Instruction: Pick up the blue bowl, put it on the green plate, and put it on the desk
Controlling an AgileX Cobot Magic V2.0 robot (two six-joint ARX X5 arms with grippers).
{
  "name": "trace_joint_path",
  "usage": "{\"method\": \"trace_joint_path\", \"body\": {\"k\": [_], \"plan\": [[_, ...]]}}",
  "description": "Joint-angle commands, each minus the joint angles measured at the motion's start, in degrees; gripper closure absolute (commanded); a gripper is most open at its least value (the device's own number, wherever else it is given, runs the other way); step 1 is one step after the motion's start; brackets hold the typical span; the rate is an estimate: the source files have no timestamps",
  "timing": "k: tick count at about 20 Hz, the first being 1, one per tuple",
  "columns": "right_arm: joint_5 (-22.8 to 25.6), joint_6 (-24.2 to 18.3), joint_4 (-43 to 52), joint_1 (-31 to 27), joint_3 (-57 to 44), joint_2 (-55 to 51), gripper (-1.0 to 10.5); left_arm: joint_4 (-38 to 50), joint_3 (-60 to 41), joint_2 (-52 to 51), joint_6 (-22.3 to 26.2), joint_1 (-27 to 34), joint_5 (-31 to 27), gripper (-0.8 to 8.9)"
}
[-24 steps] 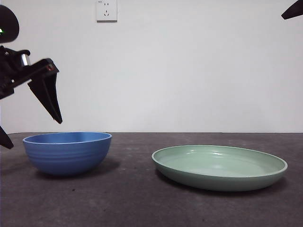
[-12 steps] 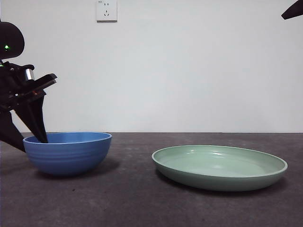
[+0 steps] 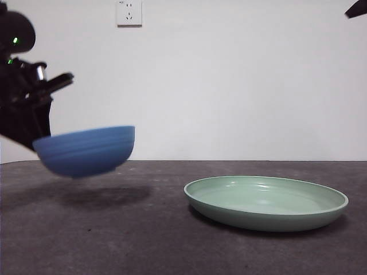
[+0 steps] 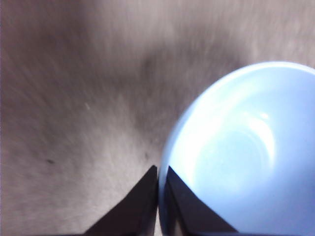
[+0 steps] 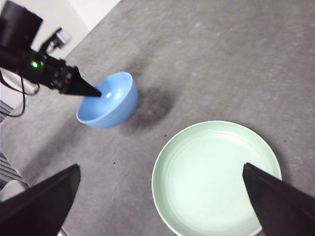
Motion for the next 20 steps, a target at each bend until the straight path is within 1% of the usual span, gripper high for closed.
{"method": "trace_joint_path", "body": {"k": [1, 4, 6, 9, 11, 14, 16, 18, 20], "plan": [[3.7, -0.5, -4.0, 0.2, 3.9, -1.4, 4.1, -4.7, 7.4, 0.8, 0.3, -1.9, -2.3, 7.98], [9.0, -3.7, -11.3, 0.2, 7.4, -2.9, 4.1, -9.3, 16.3, 0.9, -0.9, -7.0, -7.0, 7.98], [10.3, -4.3, -14.8, 0.2, 8.7, -4.1, 4.1, -10.8, 21.1, 1.8, -1.2, -11.4, -8.6, 7.98], [10.4, -4.9, -19.5, 0.2, 8.9, -6.4, 4.1, -12.0, 27.3, 5.8, -1.2, -18.4, -10.1, 7.98], [11.0, -5.2, -22.6, 0.2, 8.9, -8.1, 4.1, -13.5, 31.3, 10.3, -1.2, -22.5, -10.1, 7.98], [12.1, -5.1, -25.3, 0.2, 8.9, -10.7, 4.1, -13.5, 35.7, 17.4, -1.2, -27.9, -10.1, 7.98], [12.1, -4.7, -26.0, 0.2, 8.9, -12.2, 4.1, -13.4, 38.9, 21.7, -1.0, -30.7, -11.0, 7.98], [12.1, -4.3, -26.2, 0.2, 8.9, -13.3, 4.1, -13.6, 41.9, 25.6, -0.5, -33.2, -14.4, 7.98], [12.1, -4.1, -26.2, 0.2, 8.9, -13.7, 4.1, -13.9, 44.6, 28.7, -0.1, -34.8, -14.4, 7.98]]}}
